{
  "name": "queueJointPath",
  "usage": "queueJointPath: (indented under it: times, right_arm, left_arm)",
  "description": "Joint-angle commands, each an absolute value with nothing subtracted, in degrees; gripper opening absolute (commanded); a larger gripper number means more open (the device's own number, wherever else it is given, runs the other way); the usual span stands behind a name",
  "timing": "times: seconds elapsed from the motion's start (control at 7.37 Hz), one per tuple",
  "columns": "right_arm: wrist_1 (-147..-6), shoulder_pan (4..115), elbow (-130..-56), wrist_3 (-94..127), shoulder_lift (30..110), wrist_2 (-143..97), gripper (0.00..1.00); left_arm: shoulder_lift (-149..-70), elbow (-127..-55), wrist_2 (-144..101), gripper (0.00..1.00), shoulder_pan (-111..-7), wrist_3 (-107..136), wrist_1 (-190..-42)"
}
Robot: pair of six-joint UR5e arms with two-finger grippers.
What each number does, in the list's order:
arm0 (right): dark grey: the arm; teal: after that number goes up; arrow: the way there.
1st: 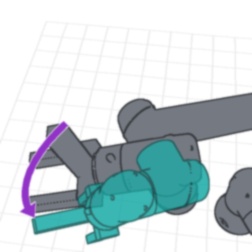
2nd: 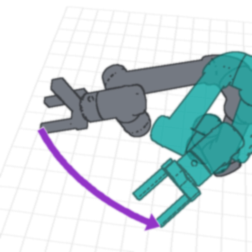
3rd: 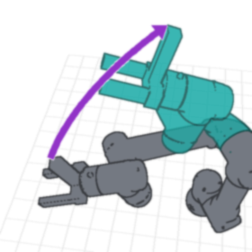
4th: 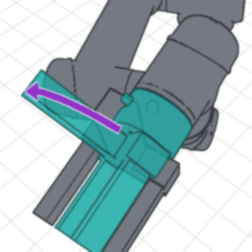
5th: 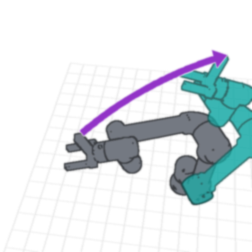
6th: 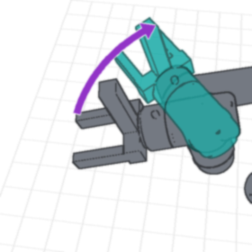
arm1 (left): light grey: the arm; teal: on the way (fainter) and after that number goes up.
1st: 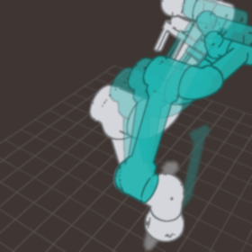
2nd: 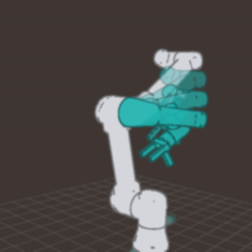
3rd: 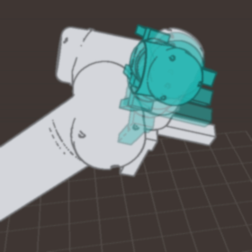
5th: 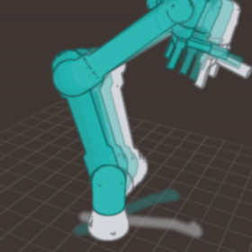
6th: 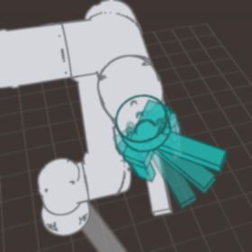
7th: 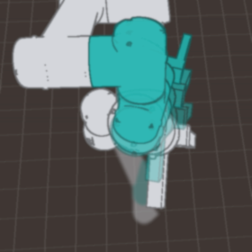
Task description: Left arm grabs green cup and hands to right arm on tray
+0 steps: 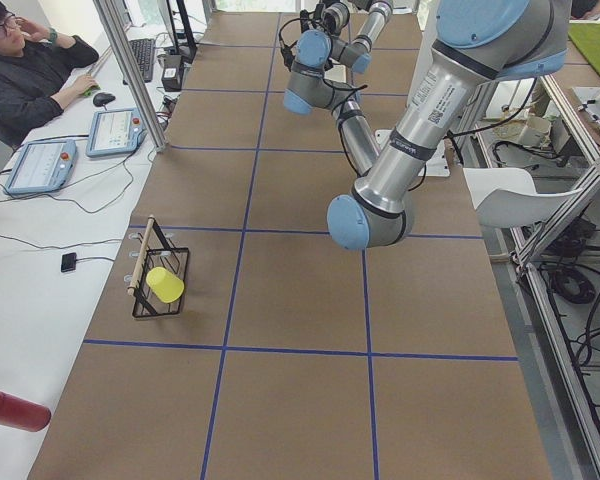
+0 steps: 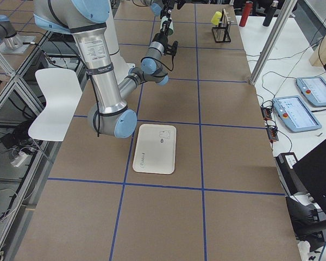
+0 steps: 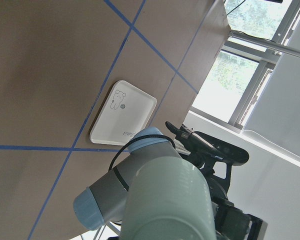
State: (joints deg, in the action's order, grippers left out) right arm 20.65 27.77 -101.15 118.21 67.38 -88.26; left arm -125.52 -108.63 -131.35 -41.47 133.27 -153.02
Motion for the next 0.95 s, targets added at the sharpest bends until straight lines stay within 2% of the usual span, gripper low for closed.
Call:
queueJointPath:
  times: [0.0, 0.14, 0.27, 0.81]
  right_arm:
    - [20.7, 27.8, -101.2, 118.2, 67.4, -88.3, 0.24]
    - [20.7, 27.8, -101.2, 118.2, 67.4, -88.4, 0.09]
    - [20.7, 27.8, -101.2, 118.2, 67.4, -88.4, 0.00]
    - [21.0, 27.9, -101.4, 118.2, 67.9, -88.2, 0.00]
  left_arm:
    - [-125.5, -108.6, -131.4, 0.11, -41.4, 133.2, -153.0]
    - [-125.7, -108.6, -131.3, 0.57, -41.5, 132.9, -153.0]
    - [-126.2, -108.6, -130.9, 1.00, -41.5, 132.4, -153.2]
    - [-126.3, -108.6, -128.8, 1.00, -41.7, 131.6, -153.4]
